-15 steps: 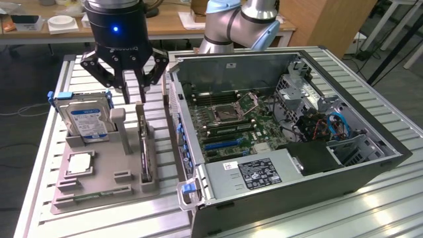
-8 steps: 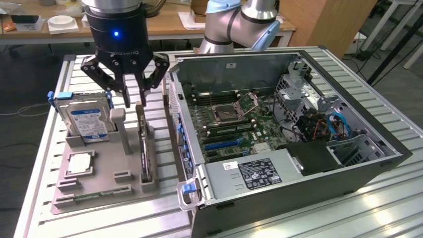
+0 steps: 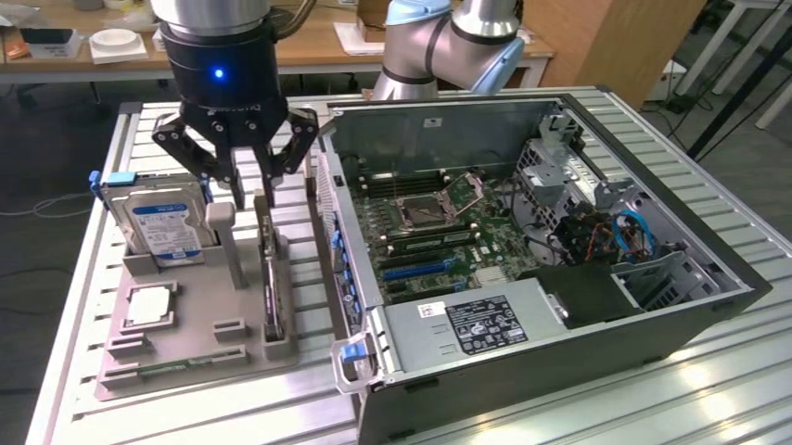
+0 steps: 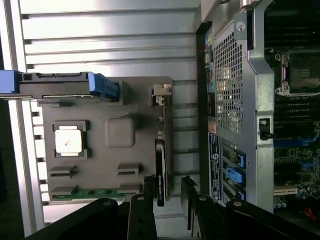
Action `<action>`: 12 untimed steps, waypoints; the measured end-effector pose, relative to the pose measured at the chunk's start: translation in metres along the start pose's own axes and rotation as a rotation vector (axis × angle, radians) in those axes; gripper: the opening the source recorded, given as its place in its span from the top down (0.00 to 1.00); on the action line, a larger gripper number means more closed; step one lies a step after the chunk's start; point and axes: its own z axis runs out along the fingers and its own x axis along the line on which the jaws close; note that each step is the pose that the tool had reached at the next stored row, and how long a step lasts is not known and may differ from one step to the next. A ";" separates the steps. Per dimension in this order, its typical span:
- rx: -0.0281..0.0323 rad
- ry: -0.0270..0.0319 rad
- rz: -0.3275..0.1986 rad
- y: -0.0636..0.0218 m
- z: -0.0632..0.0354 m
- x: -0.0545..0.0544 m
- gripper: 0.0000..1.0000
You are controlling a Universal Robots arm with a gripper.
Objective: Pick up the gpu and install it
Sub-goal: 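Pick up the gpu and move the gpu toward the slot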
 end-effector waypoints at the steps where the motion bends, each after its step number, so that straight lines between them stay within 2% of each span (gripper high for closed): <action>1: 0.0002 0.0000 0.000 -0.0006 0.0010 0.000 0.64; 12: 0.0023 -0.0001 0.000 -0.0053 0.0126 0.000 0.64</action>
